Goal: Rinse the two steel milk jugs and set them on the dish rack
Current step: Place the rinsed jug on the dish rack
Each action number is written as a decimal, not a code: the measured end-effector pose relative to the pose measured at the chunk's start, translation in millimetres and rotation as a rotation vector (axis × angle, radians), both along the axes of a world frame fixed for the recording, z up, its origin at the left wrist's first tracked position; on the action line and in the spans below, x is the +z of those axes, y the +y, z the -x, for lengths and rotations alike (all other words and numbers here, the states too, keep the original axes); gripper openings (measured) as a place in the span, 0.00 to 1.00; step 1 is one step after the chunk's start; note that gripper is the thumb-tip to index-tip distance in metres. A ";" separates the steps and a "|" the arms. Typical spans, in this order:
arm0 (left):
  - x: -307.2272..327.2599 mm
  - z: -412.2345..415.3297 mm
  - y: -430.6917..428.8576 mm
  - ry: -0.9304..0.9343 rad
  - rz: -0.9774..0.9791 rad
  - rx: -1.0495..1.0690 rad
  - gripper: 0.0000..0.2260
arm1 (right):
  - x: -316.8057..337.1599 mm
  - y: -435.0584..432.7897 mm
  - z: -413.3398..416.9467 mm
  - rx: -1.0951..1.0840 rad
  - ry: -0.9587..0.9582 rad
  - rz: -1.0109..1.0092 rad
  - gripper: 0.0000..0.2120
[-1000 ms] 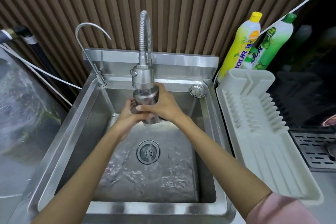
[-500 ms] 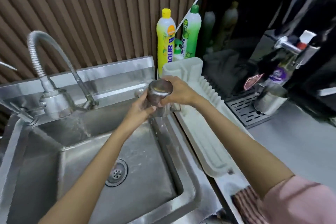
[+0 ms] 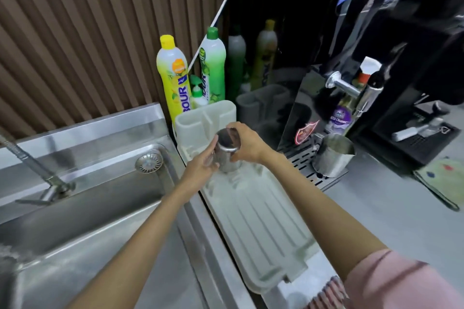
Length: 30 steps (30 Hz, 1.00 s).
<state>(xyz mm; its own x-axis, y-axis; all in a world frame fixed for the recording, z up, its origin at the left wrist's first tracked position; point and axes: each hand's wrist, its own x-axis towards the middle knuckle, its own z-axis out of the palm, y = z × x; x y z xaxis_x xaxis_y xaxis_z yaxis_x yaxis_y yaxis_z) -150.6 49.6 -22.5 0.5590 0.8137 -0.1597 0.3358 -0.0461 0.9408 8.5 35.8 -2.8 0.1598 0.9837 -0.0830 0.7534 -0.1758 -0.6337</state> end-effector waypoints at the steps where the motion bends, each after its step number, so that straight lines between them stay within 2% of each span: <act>1: -4.7 -0.7 2.7 0.040 -0.024 0.005 0.32 | -4.0 1.8 -2.0 0.003 0.006 0.001 0.38; 6: -18.4 -0.1 8.4 0.268 -0.129 -0.025 0.31 | -21.8 3.4 -3.0 0.017 0.049 0.021 0.36; 10: -20.0 -0.2 5.2 0.355 -0.167 -0.049 0.30 | -30.4 0.4 -5.6 0.015 0.083 0.007 0.37; 16: -6.5 -11.0 -9.6 0.475 -0.304 -0.048 0.27 | -30.1 -20.8 -13.5 -0.009 0.144 0.070 0.49; 18: -3.5 -18.5 -15.7 0.388 -0.451 0.043 0.23 | -25.1 -36.4 -22.4 -0.024 0.158 0.070 0.44; 20: 2.7 -32.7 -25.2 0.226 -0.534 0.104 0.16 | -21.3 -57.5 -37.9 -0.092 0.211 0.106 0.33; 22: 10.2 -54.4 -38.3 0.095 -0.519 0.027 0.10 | -19.3 -82.7 -58.8 -0.162 0.259 0.167 0.21; 25: 17.8 -94.6 -61.2 0.036 -0.493 -0.203 0.09 | -21.0 -123.4 -90.0 -0.224 0.236 0.243 0.10; 27: 17.5 -123.8 -69.8 0.019 -0.495 -0.325 0.10 | -25.1 -147.3 -106.4 -0.282 0.229 0.248 0.07; 30: 15.8 -167.4 -72.5 0.051 -0.548 -0.427 0.14 | -33.5 -171.2 -126.5 -0.428 0.316 0.180 0.09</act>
